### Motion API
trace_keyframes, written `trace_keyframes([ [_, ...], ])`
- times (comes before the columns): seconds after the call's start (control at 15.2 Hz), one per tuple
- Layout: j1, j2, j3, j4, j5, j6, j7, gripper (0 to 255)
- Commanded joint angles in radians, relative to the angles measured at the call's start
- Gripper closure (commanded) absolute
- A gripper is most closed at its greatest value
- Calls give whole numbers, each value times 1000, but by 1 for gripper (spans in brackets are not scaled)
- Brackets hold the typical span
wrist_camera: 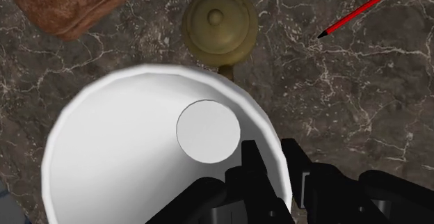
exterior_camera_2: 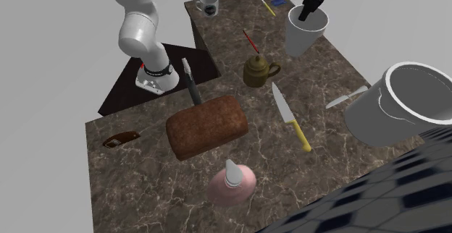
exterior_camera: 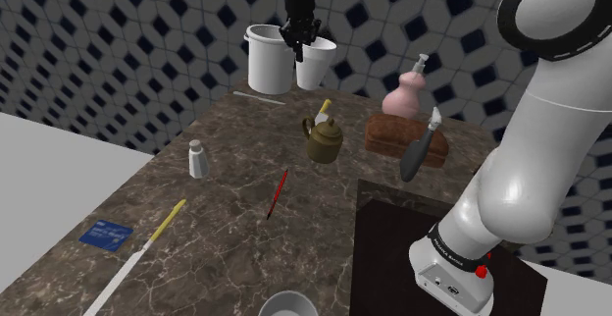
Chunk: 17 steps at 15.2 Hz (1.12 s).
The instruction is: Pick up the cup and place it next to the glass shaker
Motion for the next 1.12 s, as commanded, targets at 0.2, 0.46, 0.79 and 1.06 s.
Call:
trace_keyframes([
  [0.2, 66, 72, 43, 110, 7, -48, 107, 255],
  [0.46, 123, 151, 73, 225, 8, -91, 188, 255],
  [0.79, 203, 293, 102, 443, 1, -174, 283, 255],
  [1.06, 249, 379, 111, 554, -3, -201, 330, 255],
])
